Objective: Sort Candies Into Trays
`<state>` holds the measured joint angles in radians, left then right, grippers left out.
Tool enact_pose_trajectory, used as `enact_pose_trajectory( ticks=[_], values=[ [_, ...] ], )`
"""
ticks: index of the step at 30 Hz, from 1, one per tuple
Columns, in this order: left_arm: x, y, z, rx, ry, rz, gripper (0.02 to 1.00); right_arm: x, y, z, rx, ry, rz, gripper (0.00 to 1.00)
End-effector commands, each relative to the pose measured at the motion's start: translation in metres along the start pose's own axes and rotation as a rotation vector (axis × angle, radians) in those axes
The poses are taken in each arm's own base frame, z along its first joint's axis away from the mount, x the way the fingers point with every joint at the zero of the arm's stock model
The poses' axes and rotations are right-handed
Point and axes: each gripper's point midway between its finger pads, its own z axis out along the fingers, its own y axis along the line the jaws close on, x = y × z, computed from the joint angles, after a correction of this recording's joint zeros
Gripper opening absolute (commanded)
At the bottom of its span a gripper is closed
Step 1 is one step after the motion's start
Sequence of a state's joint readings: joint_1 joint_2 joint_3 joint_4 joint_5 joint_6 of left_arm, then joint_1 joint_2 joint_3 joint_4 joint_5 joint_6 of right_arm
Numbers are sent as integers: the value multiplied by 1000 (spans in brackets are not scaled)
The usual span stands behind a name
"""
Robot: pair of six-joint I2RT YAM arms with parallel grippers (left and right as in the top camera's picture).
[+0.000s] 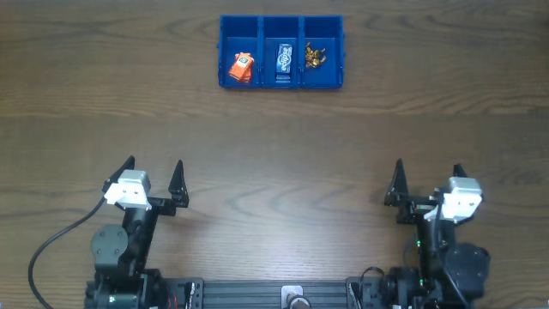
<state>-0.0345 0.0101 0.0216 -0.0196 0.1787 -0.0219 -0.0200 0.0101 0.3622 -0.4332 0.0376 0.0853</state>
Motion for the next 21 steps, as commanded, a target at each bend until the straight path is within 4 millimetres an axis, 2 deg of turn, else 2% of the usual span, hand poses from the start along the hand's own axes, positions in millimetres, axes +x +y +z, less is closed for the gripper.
enact_pose_trajectory(
  ticks=[1,6,13,16,21],
  values=[
    [16,-1,1,13,51,0,998,27,6,15,-37,16,-16,998],
    [17,-1,1,13,51,0,996,54,6,36,-41,-34,-15,998],
    [17,-1,1,13,51,0,998,60,8,41,-51,-77,-14,998],
    [17,-1,1,13,51,0,996,78,5,42,-42,-2,-15,998],
    [17,-1,1,13,51,0,998,78,-1,42,-18,-2,-14,998]
  ],
)
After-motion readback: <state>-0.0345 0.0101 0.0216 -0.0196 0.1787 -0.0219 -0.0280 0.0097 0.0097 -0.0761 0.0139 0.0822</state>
